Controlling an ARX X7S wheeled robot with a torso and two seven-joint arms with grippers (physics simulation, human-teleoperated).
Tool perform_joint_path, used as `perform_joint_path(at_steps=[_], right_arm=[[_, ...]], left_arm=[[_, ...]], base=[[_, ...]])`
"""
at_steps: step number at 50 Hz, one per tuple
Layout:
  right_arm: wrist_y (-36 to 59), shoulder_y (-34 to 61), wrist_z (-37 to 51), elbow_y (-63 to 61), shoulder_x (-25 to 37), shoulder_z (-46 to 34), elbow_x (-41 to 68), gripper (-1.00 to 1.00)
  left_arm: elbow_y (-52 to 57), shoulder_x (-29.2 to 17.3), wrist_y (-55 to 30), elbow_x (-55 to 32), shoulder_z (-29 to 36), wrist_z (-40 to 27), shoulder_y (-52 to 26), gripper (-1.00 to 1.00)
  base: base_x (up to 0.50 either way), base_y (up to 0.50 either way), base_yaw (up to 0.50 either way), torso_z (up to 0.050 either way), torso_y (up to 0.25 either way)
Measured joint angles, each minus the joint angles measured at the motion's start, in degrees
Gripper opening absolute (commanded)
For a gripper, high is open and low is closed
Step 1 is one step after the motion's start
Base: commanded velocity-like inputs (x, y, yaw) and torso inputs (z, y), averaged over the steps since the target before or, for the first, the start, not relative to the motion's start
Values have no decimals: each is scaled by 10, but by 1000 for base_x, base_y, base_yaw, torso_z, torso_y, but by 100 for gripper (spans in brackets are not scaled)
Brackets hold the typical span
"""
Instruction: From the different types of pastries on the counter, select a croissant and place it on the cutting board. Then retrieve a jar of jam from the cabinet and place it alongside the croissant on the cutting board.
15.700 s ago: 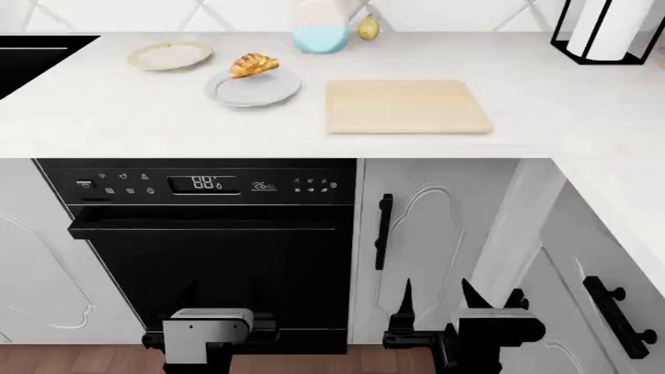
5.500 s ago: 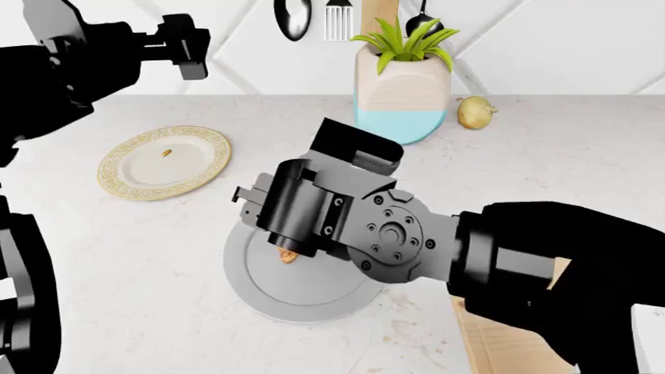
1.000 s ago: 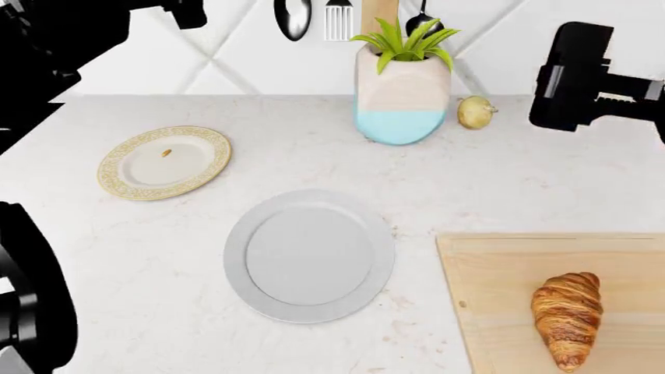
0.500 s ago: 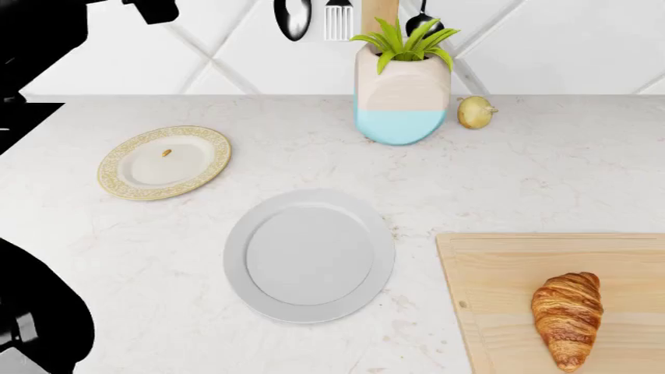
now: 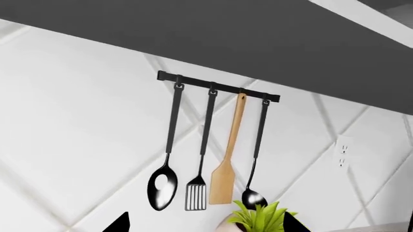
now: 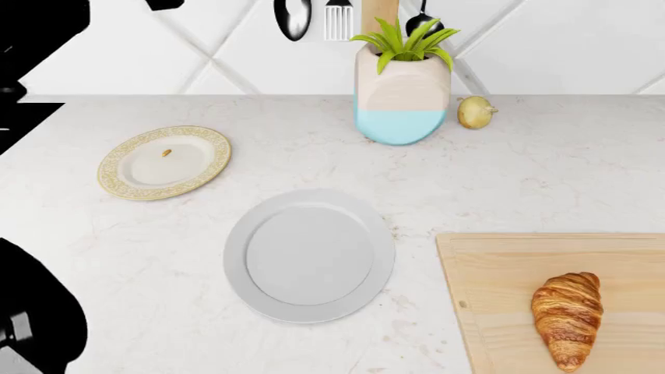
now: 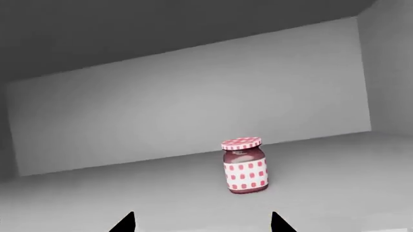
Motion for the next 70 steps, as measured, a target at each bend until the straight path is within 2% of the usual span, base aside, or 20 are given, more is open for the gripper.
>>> perform_joint_path(at_steps=[11,19,28,43,70], right_arm=[[-26,3,-169,84,-108,88,-305,100],[-64,4,-264,124,-151,105,-469,100],[-109,4,-341,155,-179,107,-605,100],[-137,5,-387,174,-194,108,-686,100],[-144,5,-399,179,-197,108,-708,100]], left_arm=[[-8,0,4,-12,10,-8,-13,100],[-10,-2,6,-23,12,-14,-15,100],[-10,-6,9,-34,12,-20,-14,100],[-18,-9,24,-38,26,-22,-20,100],[-8,-15,41,-71,27,-19,-32,100]], base=[[0,0,0,0,0],[0,0,0,0,0],[0,0,0,0,0],[0,0,0,0,0],[0,0,0,1,0]])
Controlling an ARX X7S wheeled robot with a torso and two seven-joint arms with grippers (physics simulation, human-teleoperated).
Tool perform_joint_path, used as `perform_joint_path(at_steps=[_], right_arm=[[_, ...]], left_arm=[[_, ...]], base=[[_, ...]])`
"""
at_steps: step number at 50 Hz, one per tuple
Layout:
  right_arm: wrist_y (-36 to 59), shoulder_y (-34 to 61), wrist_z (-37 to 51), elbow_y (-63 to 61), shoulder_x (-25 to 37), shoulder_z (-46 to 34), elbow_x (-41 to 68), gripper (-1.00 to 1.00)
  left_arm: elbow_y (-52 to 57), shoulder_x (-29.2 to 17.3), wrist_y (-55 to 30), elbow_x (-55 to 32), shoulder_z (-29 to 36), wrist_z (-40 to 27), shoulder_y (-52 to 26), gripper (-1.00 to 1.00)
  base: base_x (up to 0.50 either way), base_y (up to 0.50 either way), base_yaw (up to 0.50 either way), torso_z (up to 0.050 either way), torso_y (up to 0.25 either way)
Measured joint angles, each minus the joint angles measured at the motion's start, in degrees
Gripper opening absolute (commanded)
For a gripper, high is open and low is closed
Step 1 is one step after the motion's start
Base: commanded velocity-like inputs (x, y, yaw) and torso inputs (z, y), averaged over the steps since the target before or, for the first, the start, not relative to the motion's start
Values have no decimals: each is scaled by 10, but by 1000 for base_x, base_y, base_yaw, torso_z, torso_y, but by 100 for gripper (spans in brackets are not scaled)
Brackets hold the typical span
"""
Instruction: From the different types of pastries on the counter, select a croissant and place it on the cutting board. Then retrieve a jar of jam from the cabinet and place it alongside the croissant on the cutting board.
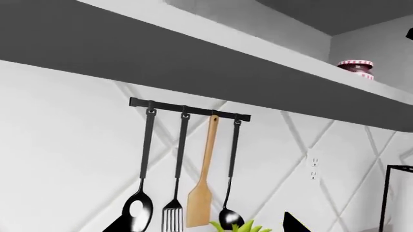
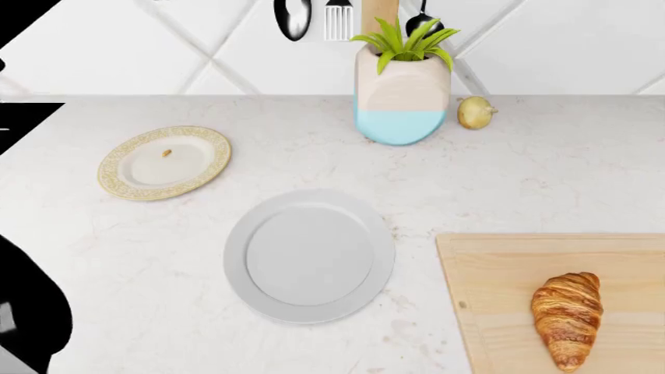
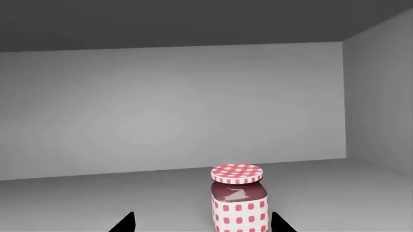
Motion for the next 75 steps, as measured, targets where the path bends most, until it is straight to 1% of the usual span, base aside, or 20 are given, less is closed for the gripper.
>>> perform_joint_path(at_steps=[14,30,54,75], right_arm=[[0,0,-1,0,0,0,-1,100],[-1,0,-1,0,0,0,-1,100],[-1,0,-1,0,0,0,-2,100],[-1,0,-1,0,0,0,-2,100]], left_arm=[[19,-7,-8,-32,8,0,-10,100],[28,-13,-5,-51,17,-9,-9,100],[14,-23,24,-42,34,5,-7,100],[18,-28,32,-55,38,-4,-4,100]], base=[[0,0,0,50,-46],[0,0,0,49,-151],[-12,-57,0,0,0],[-9,-171,0,0,0]])
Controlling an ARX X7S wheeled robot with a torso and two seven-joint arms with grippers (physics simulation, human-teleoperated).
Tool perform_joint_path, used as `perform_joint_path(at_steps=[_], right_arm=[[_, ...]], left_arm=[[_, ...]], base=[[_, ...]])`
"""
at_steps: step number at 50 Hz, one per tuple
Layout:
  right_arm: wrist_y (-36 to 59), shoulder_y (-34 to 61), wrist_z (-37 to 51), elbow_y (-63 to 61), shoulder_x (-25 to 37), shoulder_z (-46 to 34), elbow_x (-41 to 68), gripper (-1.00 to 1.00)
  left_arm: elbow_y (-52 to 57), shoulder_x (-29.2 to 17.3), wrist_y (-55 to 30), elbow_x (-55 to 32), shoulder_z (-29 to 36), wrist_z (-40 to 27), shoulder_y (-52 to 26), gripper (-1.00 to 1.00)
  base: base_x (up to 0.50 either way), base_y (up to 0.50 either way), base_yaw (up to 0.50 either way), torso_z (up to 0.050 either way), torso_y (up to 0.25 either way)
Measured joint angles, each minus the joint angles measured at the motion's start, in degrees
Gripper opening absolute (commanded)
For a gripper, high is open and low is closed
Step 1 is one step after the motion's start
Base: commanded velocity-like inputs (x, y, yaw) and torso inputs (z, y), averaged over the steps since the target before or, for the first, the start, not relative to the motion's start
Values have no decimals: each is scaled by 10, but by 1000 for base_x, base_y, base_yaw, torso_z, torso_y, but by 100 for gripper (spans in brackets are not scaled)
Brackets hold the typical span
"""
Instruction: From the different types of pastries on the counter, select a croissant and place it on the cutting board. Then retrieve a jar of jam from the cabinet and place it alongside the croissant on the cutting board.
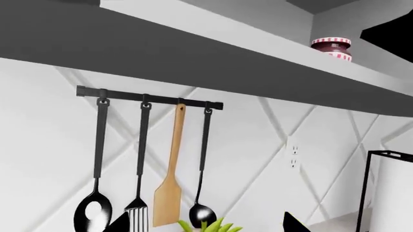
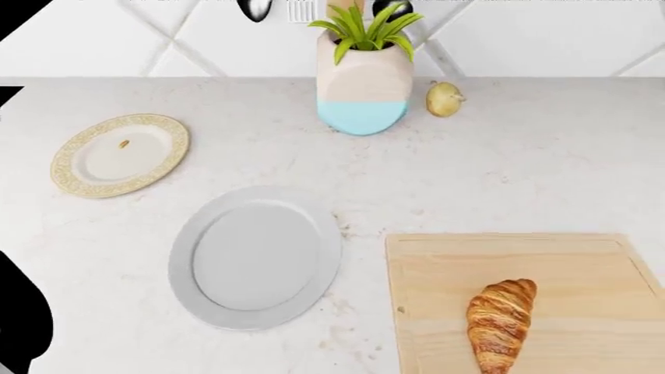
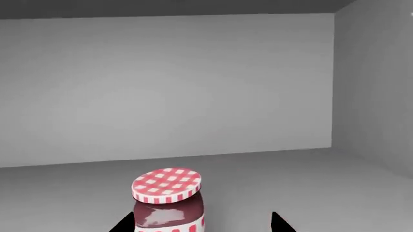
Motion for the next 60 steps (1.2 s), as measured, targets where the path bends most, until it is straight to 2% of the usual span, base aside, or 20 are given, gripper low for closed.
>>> perform_joint_path(at_steps=[21,28,34,60], right_arm=[[0,0,0,0,0,0,0,100],[0,0,0,0,-1,0,1,100],[0,0,0,0,1,0,-1,100],[0,-1,0,0,-1,0,1,100]], left_arm=[[8,-10,-1,-28,-7,-23,6,100],[7,-13,3,-30,-5,-23,6,100],[5,-14,6,-33,-2,-25,3,100],[0,-23,21,-29,10,-21,7,100]], base=[[41,0,0,0,0],[0,0,0,0,0],[95,441,0,0,0],[55,0,0,0,0]])
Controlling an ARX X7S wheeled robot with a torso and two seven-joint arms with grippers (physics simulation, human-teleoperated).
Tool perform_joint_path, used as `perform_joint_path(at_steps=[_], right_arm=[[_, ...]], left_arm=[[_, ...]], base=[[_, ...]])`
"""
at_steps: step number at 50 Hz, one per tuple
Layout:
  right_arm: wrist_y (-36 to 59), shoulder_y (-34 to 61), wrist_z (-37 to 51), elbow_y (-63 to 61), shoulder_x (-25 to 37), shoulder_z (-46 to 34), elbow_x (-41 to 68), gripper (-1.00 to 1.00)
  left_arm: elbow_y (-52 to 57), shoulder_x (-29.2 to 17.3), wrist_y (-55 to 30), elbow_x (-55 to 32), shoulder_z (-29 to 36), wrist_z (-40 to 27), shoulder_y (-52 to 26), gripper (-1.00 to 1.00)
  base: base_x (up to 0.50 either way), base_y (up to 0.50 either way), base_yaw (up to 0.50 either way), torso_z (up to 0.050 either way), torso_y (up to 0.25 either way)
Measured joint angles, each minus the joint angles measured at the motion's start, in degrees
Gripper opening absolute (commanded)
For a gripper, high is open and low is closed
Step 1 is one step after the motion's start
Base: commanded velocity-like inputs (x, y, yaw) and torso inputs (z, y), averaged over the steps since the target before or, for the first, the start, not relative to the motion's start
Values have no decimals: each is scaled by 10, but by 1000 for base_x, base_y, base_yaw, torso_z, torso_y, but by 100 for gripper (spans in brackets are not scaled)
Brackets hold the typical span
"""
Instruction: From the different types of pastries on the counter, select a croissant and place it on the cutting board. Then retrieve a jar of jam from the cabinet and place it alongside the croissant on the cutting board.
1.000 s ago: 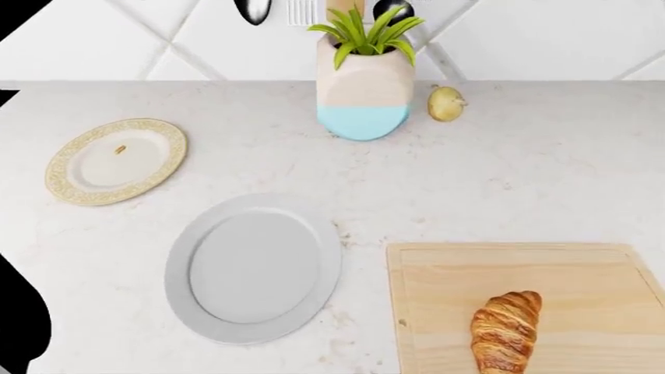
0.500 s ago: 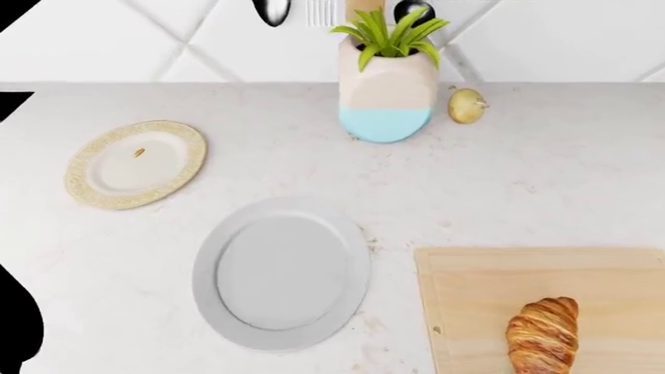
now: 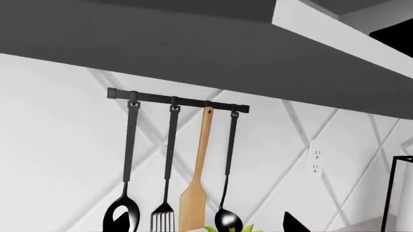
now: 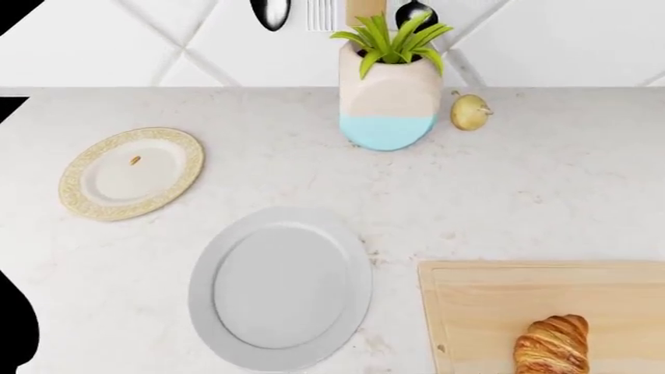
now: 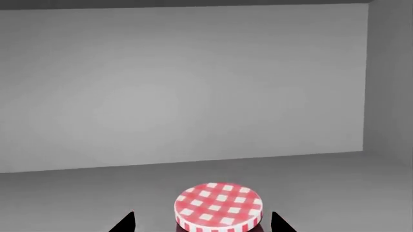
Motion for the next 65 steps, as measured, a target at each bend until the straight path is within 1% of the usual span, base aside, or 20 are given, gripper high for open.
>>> perform_joint_path(at_steps=[5,30,35,48,49,65], right_arm=[[0,1,0,0,0,0,0,100],[0,0,0,0,0,0,-1,100],[-2,1,1,-12,1,-2,-4,100],[-5,1,0,-21,1,-3,-4,100],[-5,1,0,-21,1,-3,-4,-100],[-6,1,4,-20,1,-1,-2,-100]], left_arm=[[-1,-2,1,-2,2,-1,-1,100],[-5,-3,1,-25,9,-28,-13,100],[-5,-3,4,-23,14,-28,-14,100],[-11,-3,14,-13,25,-21,-14,100],[-11,-3,15,-13,25,-20,-14,100],[-11,-9,23,-13,30,-17,-11,100]], base=[[291,0,0,0,0],[0,0,0,0,0],[0,0,0,0,-171],[0,0,0,0,-4],[0,0,0,0,0],[1,0,0,0,-5]])
